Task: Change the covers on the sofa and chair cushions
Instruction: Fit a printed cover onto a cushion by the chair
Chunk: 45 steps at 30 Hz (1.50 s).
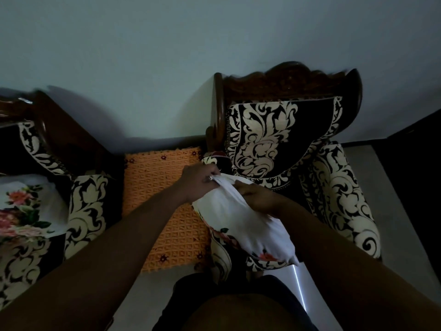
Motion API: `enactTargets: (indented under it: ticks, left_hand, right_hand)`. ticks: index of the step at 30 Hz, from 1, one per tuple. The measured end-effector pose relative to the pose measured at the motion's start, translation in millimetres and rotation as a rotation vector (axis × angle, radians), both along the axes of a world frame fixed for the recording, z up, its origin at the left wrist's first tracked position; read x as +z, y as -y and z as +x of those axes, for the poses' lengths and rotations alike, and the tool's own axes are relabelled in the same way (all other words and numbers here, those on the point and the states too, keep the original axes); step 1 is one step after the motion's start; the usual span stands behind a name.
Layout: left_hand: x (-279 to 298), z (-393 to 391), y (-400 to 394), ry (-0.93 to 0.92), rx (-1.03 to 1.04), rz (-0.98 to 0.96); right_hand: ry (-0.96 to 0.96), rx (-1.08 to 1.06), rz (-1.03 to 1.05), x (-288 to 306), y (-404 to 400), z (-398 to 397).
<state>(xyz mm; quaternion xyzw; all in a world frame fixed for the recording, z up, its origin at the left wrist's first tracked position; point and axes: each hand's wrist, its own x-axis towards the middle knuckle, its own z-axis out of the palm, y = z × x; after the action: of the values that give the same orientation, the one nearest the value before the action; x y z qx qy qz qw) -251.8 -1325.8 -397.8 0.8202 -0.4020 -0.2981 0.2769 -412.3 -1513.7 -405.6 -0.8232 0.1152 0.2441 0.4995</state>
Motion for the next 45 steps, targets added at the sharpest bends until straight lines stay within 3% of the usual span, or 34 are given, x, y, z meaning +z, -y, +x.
enactTargets:
  ticks: [2, 3, 6, 8, 11, 13, 15, 17, 18, 20, 23, 25, 27, 30, 34, 36, 39, 40, 45]
  left_hand:
    - [-3, 6, 5, -0.162, 0.113, 0.072]
    - [-3, 10, 7, -0.213, 0.148, 0.107]
    - [-3, 23, 19, -0.225, 0.209, 0.170]
    - [-5, 33, 27, -0.201, 0.191, 0.264]
    - [1, 39, 41, -0.058, -0.038, 0.505]
    - [10, 38, 48, 0.149, -0.162, 0.577]
    - [14, 30, 58, 0.282, -0.273, 0.395]
    - [11, 14, 64, 0.184, -0.415, 0.204]
    - [7, 6, 66, 0.157, -0.477, 0.221]
    - [-5, -3, 67, 0.235, -0.561, 0.349]
    - [-18, 1, 67, 0.342, -0.541, 0.377]
    - [-16, 5, 76, 0.421, -0.536, 0.391]
    - [-11, 3, 86, 0.509, -0.529, 0.407]
    - [-4, -2, 95, 0.573, -0.480, 0.416]
    - [-6, 2, 95, 0.722, -0.324, 0.269]
    - [-14, 8, 84, 0.619, -0.163, 0.137]
    - [-29, 6, 66, 0.117, 0.077, 0.019]
    - [-33, 2, 65, 0.033, 0.121, -0.001]
    - [-26, -33, 102, 0.142, 0.368, -0.059]
  right_hand:
    - [0.050, -0.238, 0.164, 18, 3, -13]
    - [0.102, -0.336, 0.146, 23, 3, -20]
    - [0.172, -0.290, -0.251, 25, 3, -48]
    - [0.054, -0.208, -0.457, 15, 2, -63]
    - [0.004, -0.403, -0.298, 12, 6, -71]
    - [-0.011, -0.470, -0.169, 14, 14, -70]
    - [-0.049, -0.478, -0.115, 15, 23, -65]
    - [-0.050, -0.503, -0.111, 11, 31, -58]
    - [-0.032, -0.528, -0.128, 9, 34, -53]
    - [0.012, -0.615, -0.206, 3, 42, -48]
    - [-0.020, -0.701, -0.373, -11, 48, -41]
    - [-0.041, -0.648, -0.605, -19, 45, -38]
    - [0.057, -0.622, -0.873, -19, 40, -38]
    - [0.199, -0.618, -0.937, -3, 29, -54]
    - [-0.020, -0.564, -0.705, -17, 19, -106]
    - [-0.019, -0.690, -0.504, -32, 23, -125]
    - [0.039, -0.820, -0.442, -40, 42, -127]
    - [0.035, -0.838, -0.440, -40, 51, -124]
    - [0.073, -0.779, -0.467, -27, 107, -114]
